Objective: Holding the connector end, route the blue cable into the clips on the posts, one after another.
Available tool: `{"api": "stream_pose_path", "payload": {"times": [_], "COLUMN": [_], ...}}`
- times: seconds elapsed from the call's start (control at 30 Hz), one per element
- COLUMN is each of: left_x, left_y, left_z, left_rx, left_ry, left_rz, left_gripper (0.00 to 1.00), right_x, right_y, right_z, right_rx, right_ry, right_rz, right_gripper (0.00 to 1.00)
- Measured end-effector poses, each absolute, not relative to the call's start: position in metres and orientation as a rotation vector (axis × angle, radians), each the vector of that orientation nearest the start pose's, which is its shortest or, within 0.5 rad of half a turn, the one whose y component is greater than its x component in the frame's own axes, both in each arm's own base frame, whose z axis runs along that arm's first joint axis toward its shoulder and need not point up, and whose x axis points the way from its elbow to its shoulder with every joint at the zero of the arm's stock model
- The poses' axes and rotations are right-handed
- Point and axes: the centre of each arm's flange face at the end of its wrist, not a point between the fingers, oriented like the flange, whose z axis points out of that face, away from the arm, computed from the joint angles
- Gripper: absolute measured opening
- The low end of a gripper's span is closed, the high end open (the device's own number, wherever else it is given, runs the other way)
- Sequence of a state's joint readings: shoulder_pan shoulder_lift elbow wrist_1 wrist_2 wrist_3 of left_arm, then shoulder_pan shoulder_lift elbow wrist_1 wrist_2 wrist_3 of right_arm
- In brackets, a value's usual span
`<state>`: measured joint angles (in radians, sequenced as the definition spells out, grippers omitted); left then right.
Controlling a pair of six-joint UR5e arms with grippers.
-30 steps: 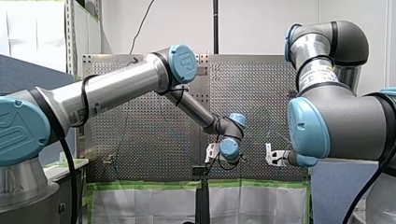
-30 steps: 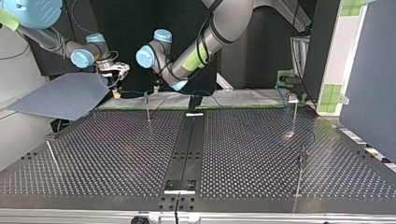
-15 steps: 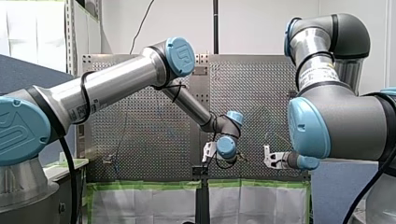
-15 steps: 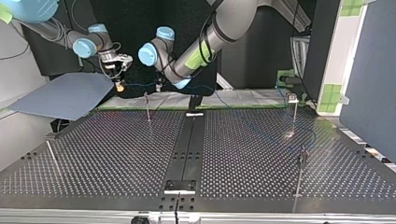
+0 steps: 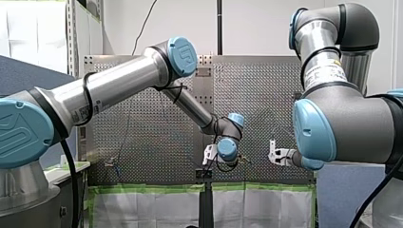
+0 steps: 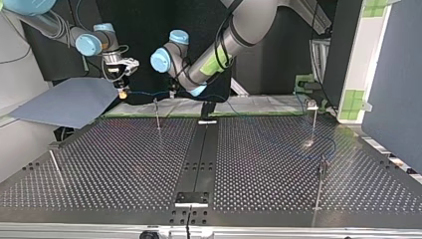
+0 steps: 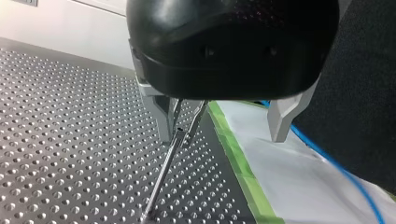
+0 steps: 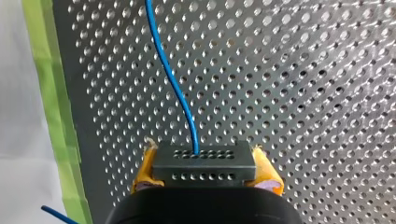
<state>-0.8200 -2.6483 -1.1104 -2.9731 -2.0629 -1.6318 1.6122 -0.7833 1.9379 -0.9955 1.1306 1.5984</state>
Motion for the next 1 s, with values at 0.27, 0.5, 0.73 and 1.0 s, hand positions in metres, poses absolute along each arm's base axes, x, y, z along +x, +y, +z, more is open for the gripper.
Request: {"api": "stream_pose_path", "payload": {"times": [0.27, 0.5, 0.73, 1.0], "left_x": [0.427, 0.424, 0.423, 0.400], "left_y": [-0.596, -0.596, -0.590, -0.582], "left_z": [0.013, 0.014, 0.028, 0.030], "left_rx": [0.459, 0.465, 0.434, 0.460], "left_ry": [1.929, 1.935, 1.916, 1.947], "left_rz": [-0.081, -0.076, -0.094, -0.079], "left_gripper": [0.99, 0.99, 0.99, 0.99], "right_x": [0.200, 0.194, 0.191, 0.191], "right_y": [-0.519, -0.511, -0.510, -0.511], "right_z": [-0.037, -0.071, -0.079, -0.079], "right_rx": [1.670, 1.682, 1.679, 1.671], "right_ry": [-1.115, -1.134, -1.136, -1.128], "right_rz": [1.540, 1.512, 1.512, 1.520], "right_gripper": [0.00, 0.00, 0.00, 0.00]}}
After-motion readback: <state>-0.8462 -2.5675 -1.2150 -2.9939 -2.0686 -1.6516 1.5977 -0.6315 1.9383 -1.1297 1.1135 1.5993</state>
